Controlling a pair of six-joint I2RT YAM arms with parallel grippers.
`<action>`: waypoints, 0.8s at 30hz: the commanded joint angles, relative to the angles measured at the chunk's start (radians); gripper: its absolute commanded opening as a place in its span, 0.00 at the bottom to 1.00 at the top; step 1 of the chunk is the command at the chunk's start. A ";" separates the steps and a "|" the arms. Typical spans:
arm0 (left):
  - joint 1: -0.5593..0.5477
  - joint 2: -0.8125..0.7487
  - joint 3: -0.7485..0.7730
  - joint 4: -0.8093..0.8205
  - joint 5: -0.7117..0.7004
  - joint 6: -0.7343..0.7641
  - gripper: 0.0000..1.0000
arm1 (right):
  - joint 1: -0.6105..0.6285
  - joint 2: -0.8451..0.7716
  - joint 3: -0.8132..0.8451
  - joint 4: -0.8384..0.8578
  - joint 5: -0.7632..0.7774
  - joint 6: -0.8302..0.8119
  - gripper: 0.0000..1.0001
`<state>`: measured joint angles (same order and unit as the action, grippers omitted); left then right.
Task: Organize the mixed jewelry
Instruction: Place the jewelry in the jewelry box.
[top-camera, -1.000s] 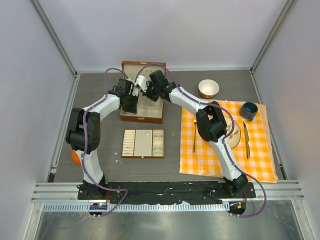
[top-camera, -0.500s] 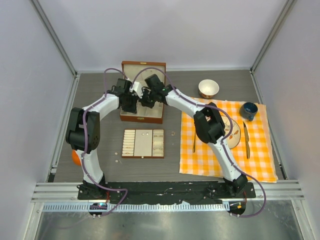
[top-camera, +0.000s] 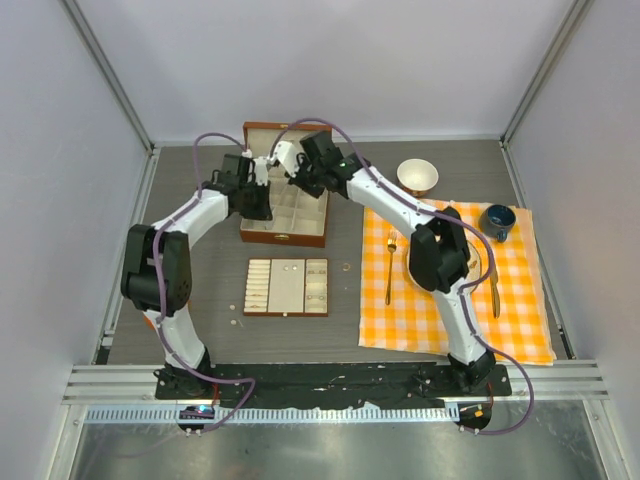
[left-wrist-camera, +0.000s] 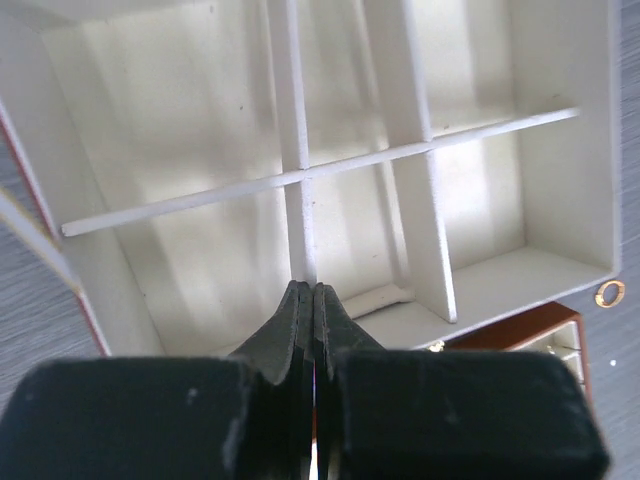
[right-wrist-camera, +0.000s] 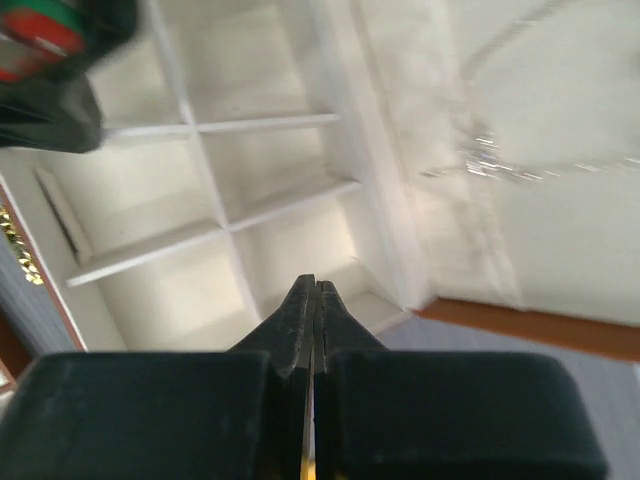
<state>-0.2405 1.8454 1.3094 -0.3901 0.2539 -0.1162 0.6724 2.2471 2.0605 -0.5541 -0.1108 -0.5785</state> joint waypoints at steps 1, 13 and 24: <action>0.010 -0.139 0.010 0.108 0.087 0.013 0.00 | -0.037 -0.155 -0.013 0.022 0.086 0.019 0.01; 0.020 -0.192 0.016 0.105 0.119 0.016 0.00 | -0.074 -0.285 -0.169 0.066 0.143 0.058 0.01; 0.020 -0.144 -0.055 0.138 0.128 0.013 0.00 | -0.059 -0.288 -0.264 0.128 0.140 0.085 0.01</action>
<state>-0.2230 1.6928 1.2785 -0.2974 0.3519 -0.1017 0.6056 2.0018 1.7836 -0.5030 0.0174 -0.5167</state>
